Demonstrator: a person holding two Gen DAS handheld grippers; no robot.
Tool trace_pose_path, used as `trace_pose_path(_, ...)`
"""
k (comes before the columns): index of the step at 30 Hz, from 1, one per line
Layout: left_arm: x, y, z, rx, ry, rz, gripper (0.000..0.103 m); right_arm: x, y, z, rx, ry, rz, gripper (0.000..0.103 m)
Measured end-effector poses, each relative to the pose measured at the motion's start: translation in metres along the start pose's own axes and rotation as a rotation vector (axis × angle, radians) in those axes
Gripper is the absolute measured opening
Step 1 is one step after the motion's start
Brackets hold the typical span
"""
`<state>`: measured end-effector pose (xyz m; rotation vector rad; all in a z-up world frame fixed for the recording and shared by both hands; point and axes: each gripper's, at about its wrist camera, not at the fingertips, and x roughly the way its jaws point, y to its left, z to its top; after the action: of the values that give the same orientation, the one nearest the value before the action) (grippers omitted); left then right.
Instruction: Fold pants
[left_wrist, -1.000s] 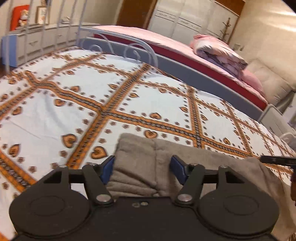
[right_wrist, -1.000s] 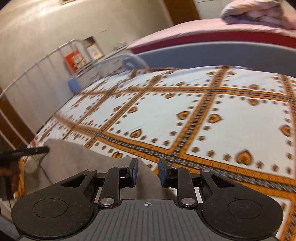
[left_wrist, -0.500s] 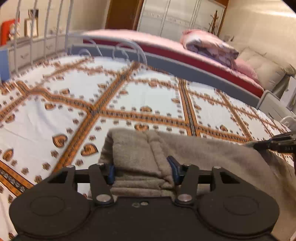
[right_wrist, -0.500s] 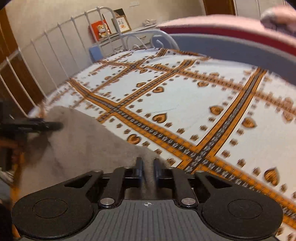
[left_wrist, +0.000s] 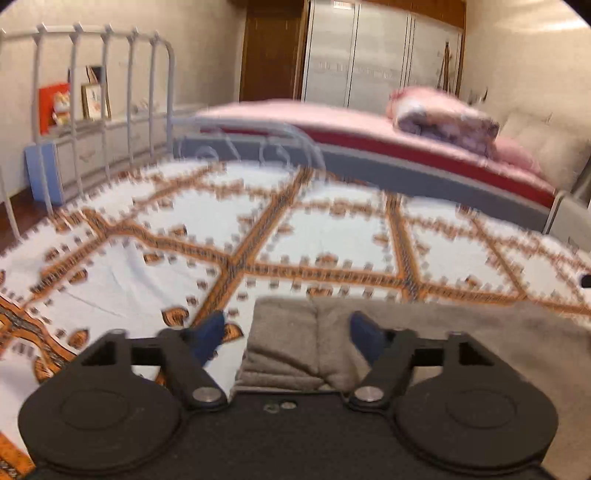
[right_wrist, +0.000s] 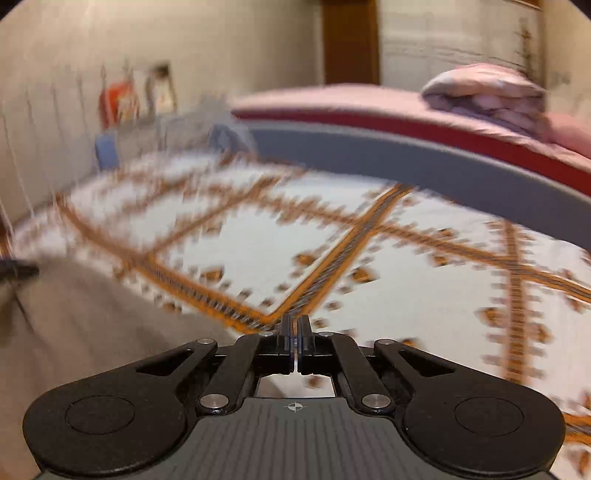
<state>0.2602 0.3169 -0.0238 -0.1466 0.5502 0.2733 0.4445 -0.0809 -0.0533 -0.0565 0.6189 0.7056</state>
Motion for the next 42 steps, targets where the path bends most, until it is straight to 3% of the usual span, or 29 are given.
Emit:
trace_pose_path(2, -0.016, -0.003, -0.001, -0.021, -0.023, -0.004, 0.084, -0.044, -0.031, -0.002, 0.071, -0.033, -0.006, 0.000)
trace_pose_path(6, -0.033, -0.014, -0.015, -0.028, 0.035, -0.044, 0.085, -0.141, -0.107, -0.028, 0.248, -0.086, -0.127, 0.003)
trace_pose_path(7, -0.035, -0.019, -0.018, -0.007, 0.056, -0.038, 0.085, -0.169, -0.128, -0.042, 0.301, -0.097, -0.171, 0.013)
trace_pose_path(8, -0.035, -0.024, -0.019, 0.010, 0.074, -0.035, 0.085, -0.190, -0.142, -0.054, 0.345, -0.106, -0.209, 0.036)
trace_pose_path(10, -0.038, -0.033, -0.020, 0.047, 0.096, -0.047, 0.085, -0.241, -0.174, -0.089, 0.476, -0.163, -0.288, 0.071)
trace_pose_path(11, -0.041, -0.037, -0.021, 0.064, 0.098, -0.047, 0.087, -0.261, -0.184, -0.103, 0.524, -0.193, -0.313, 0.071)
trace_pose_path(17, -0.042, -0.057, -0.023, 0.055, 0.142, -0.037, 0.089, -0.345, -0.236, -0.205, 0.952, -0.257, -0.379, 0.071)
trace_pose_path(21, -0.043, -0.071, -0.025, 0.078, 0.154, -0.040, 0.089, -0.376, -0.254, -0.249, 1.096, -0.260, -0.393, 0.070)
trace_pose_path(23, -0.043, -0.078, -0.026, 0.094, 0.160, -0.041, 0.089, -0.382, -0.260, -0.263, 1.164, -0.264, -0.365, 0.050)
trace_pose_path(24, -0.044, -0.081, -0.026, 0.098, 0.162, -0.047, 0.089, -0.386, -0.264, -0.269, 1.189, -0.272, -0.341, 0.048)
trace_pose_path(29, -0.045, -0.091, -0.028, 0.122, 0.175, -0.064, 0.089, -0.383, -0.267, -0.269, 1.205, -0.242, -0.348, 0.025)
trace_pose_path(36, -0.040, -0.096, -0.034, 0.167, 0.211, -0.070, 0.089, -0.361, -0.275, -0.272, 1.200, -0.164, -0.367, 0.025)
trace_pose_path(37, -0.039, -0.096, -0.034, 0.170, 0.218, -0.072, 0.089, -0.361, -0.274, -0.270, 1.183, -0.169, -0.376, 0.017)
trace_pose_path(42, -0.037, -0.091, -0.037, 0.159, 0.235, -0.070, 0.089, -0.371, -0.261, -0.249, 1.023, -0.285, -0.371, 0.009)
